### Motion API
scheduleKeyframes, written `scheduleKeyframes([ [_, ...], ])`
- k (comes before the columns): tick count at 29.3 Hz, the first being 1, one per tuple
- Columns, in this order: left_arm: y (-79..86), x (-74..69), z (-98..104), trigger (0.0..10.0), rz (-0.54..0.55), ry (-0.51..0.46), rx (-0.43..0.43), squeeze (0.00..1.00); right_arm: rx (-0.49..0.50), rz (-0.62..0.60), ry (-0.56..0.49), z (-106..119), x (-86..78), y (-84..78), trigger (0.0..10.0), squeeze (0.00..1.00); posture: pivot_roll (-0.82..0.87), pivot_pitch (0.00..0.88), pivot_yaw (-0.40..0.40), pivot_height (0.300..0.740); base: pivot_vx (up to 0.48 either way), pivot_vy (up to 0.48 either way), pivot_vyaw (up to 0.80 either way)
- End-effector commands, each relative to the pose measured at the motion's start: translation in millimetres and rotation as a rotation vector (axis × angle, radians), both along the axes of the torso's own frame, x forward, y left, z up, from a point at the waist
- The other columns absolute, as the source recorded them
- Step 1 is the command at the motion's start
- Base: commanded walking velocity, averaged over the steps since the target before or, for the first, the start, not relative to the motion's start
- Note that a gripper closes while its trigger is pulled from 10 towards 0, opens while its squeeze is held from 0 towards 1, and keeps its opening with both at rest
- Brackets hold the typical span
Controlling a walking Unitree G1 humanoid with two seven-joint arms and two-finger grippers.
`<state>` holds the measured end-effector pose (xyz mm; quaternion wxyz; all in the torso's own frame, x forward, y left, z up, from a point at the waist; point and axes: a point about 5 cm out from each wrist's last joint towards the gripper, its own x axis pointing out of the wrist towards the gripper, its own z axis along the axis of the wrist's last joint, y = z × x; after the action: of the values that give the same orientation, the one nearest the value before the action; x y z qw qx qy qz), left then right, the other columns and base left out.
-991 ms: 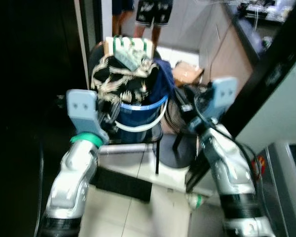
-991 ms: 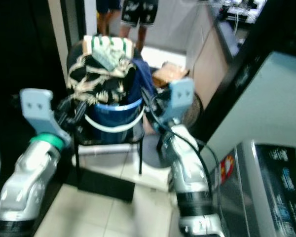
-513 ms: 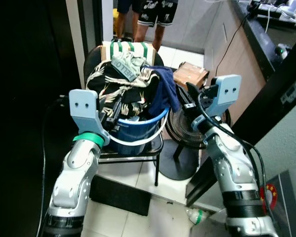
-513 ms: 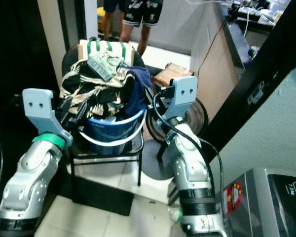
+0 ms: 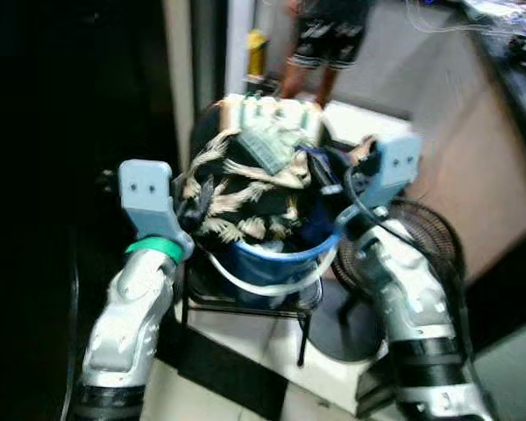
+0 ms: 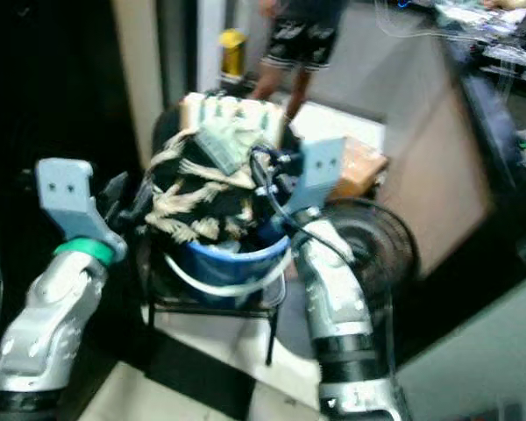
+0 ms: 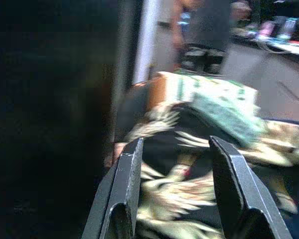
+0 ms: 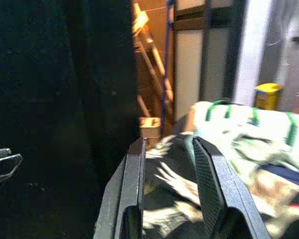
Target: Clothes washing
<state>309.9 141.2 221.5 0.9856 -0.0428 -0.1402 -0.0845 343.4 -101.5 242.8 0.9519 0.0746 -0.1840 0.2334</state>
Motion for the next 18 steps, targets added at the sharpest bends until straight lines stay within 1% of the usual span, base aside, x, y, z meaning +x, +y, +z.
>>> scheduleKeyframes([
  [1, -7.9, -0.7, -2.7, 10.0, -0.034, 0.011, -0.005, 0.00, 0.013, -0.036, 0.012, -2.4, 0.6, -11.6, 10.0, 0.00, 0.04, 0.028, -0.054, 0.740, 0.368, 0.000, 0.00],
  [13, -4.6, -1.5, -4.9, 10.0, -0.030, 0.020, -0.023, 0.00, 0.009, -0.053, 0.023, -5.5, 1.3, -12.2, 10.0, 0.00, 0.04, 0.028, -0.061, 0.740, 0.360, 0.000, 0.00],
  [18, -2.0, -2.0, -7.6, 10.0, -0.025, 0.035, -0.040, 0.00, 0.006, -0.080, 0.029, -7.7, 2.8, -13.5, 10.0, 0.00, 0.04, 0.028, -0.061, 0.740, 0.000, 0.000, 0.00],
])
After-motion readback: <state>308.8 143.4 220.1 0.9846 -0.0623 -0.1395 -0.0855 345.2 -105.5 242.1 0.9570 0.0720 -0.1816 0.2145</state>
